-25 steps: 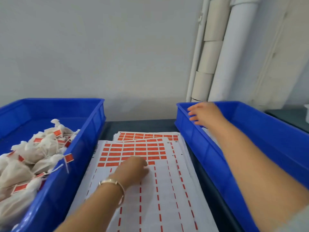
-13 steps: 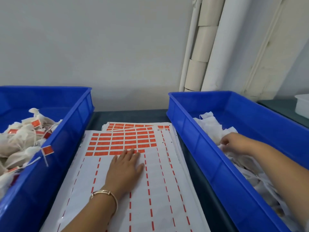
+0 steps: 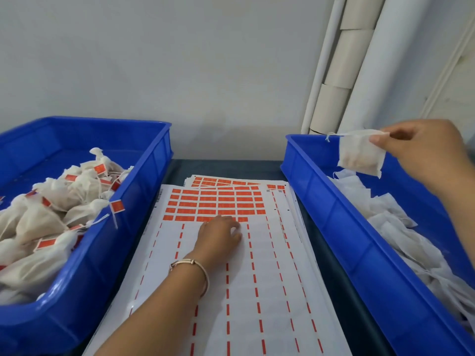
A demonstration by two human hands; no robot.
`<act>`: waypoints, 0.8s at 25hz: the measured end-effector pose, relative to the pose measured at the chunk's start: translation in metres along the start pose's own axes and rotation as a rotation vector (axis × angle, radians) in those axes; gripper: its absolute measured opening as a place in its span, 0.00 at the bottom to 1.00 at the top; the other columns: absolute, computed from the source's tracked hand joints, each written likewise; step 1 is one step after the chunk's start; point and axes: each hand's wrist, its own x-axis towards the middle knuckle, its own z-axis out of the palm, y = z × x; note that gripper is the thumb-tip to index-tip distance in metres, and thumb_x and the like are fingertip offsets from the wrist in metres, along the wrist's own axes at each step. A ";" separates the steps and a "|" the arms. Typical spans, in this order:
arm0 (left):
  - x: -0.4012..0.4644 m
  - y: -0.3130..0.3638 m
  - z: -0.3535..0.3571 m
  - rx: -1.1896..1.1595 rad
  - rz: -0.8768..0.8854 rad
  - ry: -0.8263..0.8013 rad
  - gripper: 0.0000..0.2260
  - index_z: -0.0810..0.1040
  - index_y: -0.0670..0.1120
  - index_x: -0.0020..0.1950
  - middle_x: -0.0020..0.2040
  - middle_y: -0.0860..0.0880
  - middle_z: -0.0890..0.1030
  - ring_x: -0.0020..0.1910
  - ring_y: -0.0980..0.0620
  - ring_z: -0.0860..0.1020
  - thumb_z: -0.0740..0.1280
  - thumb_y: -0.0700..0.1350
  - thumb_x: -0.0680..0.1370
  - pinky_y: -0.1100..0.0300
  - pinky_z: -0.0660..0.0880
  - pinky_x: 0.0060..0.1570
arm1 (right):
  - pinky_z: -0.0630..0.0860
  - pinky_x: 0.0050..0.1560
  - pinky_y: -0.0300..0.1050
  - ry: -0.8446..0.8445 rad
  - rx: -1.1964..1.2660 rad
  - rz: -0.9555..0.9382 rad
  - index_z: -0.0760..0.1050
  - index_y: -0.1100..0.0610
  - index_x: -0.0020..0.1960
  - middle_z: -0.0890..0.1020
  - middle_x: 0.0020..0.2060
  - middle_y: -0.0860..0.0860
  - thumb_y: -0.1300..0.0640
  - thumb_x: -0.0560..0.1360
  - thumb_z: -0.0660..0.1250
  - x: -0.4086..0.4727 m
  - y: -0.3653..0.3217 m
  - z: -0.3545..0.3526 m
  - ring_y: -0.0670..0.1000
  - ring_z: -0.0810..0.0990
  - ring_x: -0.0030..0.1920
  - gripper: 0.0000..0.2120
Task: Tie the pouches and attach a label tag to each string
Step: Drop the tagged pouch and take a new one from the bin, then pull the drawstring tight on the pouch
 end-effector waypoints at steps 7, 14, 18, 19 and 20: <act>-0.014 0.019 -0.057 -0.816 -0.069 0.100 0.18 0.73 0.58 0.63 0.60 0.58 0.77 0.60 0.56 0.75 0.58 0.62 0.77 0.61 0.71 0.55 | 0.79 0.34 0.42 -0.352 0.095 -0.101 0.79 0.44 0.35 0.82 0.29 0.44 0.57 0.71 0.73 -0.042 -0.080 0.065 0.41 0.78 0.27 0.10; -0.026 0.006 -0.061 -0.840 0.037 0.148 0.12 0.75 0.65 0.51 0.44 0.65 0.81 0.47 0.61 0.80 0.70 0.50 0.72 0.69 0.78 0.42 | 0.71 0.40 0.33 -0.484 0.091 -0.025 0.79 0.45 0.45 0.79 0.39 0.40 0.54 0.75 0.69 -0.087 -0.045 0.164 0.42 0.77 0.42 0.04; -0.025 -0.003 -0.051 -0.578 -0.020 0.217 0.11 0.82 0.55 0.53 0.36 0.69 0.76 0.40 0.71 0.77 0.71 0.51 0.71 0.78 0.72 0.33 | 0.66 0.38 0.29 -0.410 0.132 0.024 0.74 0.42 0.42 0.75 0.40 0.37 0.52 0.75 0.68 -0.097 -0.022 0.185 0.39 0.74 0.41 0.06; -0.026 -0.005 -0.050 -0.520 -0.005 0.195 0.12 0.82 0.55 0.54 0.36 0.69 0.75 0.40 0.71 0.76 0.71 0.52 0.71 0.78 0.71 0.32 | 0.65 0.38 0.29 -0.395 0.161 0.044 0.73 0.42 0.41 0.75 0.40 0.36 0.52 0.75 0.67 -0.100 -0.018 0.188 0.39 0.75 0.41 0.07; -0.026 -0.006 -0.048 -0.459 0.006 0.179 0.12 0.82 0.56 0.54 0.35 0.69 0.75 0.38 0.68 0.77 0.70 0.53 0.71 0.78 0.70 0.31 | 0.66 0.37 0.29 -0.389 0.191 0.067 0.73 0.42 0.40 0.75 0.40 0.35 0.52 0.75 0.67 -0.103 -0.014 0.191 0.40 0.75 0.42 0.08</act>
